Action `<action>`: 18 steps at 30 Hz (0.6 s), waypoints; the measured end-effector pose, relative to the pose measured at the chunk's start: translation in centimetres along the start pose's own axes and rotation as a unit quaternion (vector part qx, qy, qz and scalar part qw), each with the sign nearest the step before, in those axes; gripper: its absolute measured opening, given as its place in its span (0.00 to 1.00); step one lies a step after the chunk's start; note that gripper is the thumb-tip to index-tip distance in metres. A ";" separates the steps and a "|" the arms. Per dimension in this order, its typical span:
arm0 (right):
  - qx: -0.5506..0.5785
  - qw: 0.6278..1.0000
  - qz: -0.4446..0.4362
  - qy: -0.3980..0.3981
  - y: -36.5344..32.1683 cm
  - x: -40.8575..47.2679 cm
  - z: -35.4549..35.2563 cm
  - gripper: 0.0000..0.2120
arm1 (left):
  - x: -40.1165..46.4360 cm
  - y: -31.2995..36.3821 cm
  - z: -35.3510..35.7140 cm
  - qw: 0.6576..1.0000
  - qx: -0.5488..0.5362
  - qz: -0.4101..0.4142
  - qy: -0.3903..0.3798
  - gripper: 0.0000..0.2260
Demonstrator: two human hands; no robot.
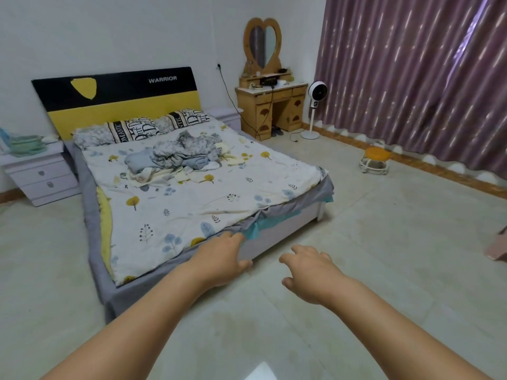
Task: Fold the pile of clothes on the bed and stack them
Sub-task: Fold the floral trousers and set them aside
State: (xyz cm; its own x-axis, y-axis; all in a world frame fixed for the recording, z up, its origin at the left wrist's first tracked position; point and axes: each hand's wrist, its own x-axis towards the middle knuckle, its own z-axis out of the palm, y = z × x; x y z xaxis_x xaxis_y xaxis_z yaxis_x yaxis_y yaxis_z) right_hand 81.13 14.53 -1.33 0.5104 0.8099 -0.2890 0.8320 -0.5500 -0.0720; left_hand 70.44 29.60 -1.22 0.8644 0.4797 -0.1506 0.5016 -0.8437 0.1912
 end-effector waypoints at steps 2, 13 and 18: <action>-0.004 1.000 -0.001 0.002 0.7 2.7 -1.1 0.20 | 2.8 -0.5 -0.8 1.000 -0.001 -0.003 0.010 0.25; -0.002 1.000 -0.014 0.003 5.1 15.6 -6.3 0.19 | 16.0 -1.9 -3.8 1.000 -0.017 -0.004 -0.013 0.22; -0.001 0.999 -0.045 0.012 7.5 22.1 -7.9 0.20 | 21.5 -2.4 -4.2 0.999 -0.014 -0.035 -0.015 0.22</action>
State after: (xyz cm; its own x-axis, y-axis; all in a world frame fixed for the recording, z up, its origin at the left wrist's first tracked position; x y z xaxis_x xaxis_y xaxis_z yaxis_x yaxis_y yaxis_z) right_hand 100.39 29.89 -0.71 0.4381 0.8611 -0.2578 0.8755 -0.4738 -0.0950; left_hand 87.96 42.96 -0.83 0.8263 0.5288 -0.1938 0.5613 -0.8014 0.2067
